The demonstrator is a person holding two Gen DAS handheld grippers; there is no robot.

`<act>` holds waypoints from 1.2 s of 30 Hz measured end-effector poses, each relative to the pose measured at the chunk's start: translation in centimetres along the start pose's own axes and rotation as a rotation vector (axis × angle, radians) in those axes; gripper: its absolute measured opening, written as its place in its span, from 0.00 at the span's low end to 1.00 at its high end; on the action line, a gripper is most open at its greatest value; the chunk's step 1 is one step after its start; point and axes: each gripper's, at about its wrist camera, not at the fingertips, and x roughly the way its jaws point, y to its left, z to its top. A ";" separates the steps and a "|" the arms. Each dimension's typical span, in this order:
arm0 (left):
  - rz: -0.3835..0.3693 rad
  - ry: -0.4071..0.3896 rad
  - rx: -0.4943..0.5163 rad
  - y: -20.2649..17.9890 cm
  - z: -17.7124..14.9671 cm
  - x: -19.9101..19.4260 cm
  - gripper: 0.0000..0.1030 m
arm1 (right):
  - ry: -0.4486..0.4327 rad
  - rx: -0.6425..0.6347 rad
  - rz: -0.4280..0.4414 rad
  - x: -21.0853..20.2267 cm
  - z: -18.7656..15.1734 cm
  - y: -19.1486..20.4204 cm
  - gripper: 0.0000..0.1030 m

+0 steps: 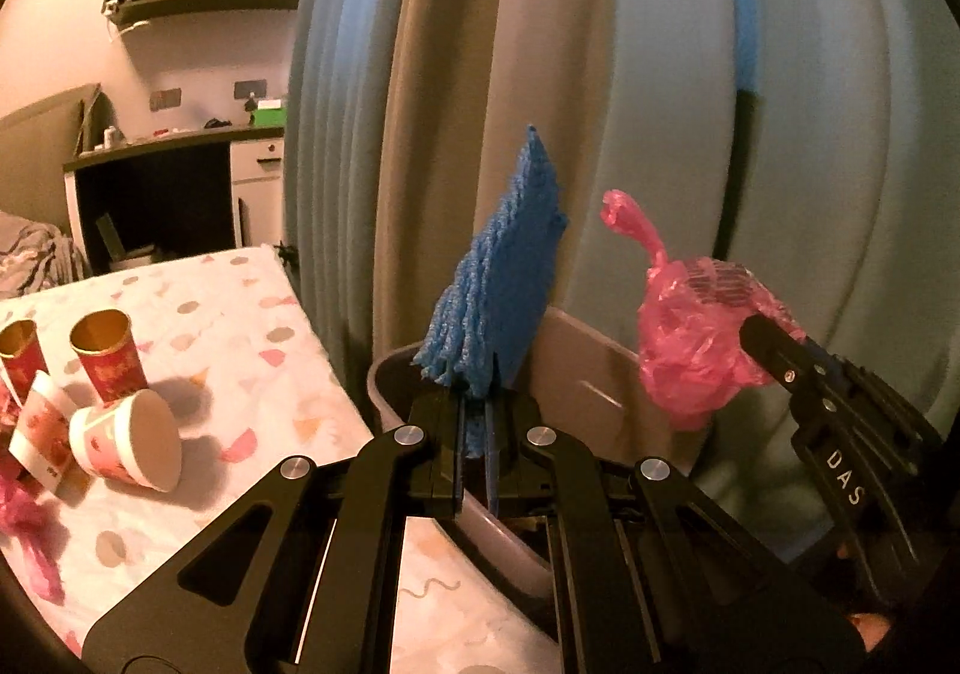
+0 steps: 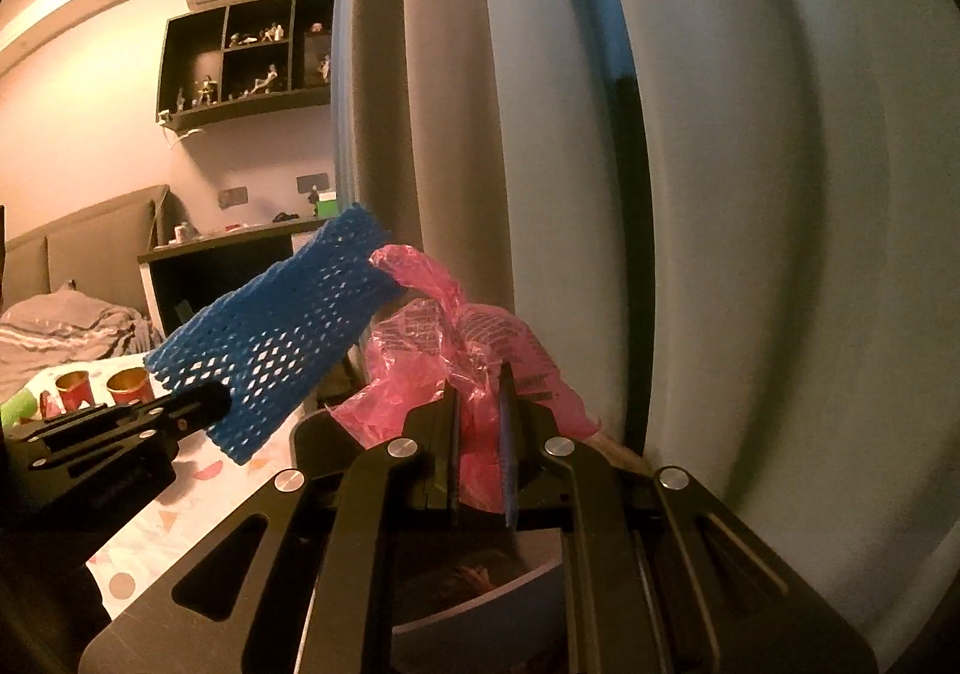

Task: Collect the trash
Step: 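Carry the pink bag and blue net to the gray bin, then open the right tool over the bin while the left tool releases the blue net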

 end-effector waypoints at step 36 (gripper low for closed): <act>-0.072 0.093 -0.058 -0.6 -0.9 3.9 0.12 | 0.052 0.041 0.012 1.9 0.3 -1.0 0.35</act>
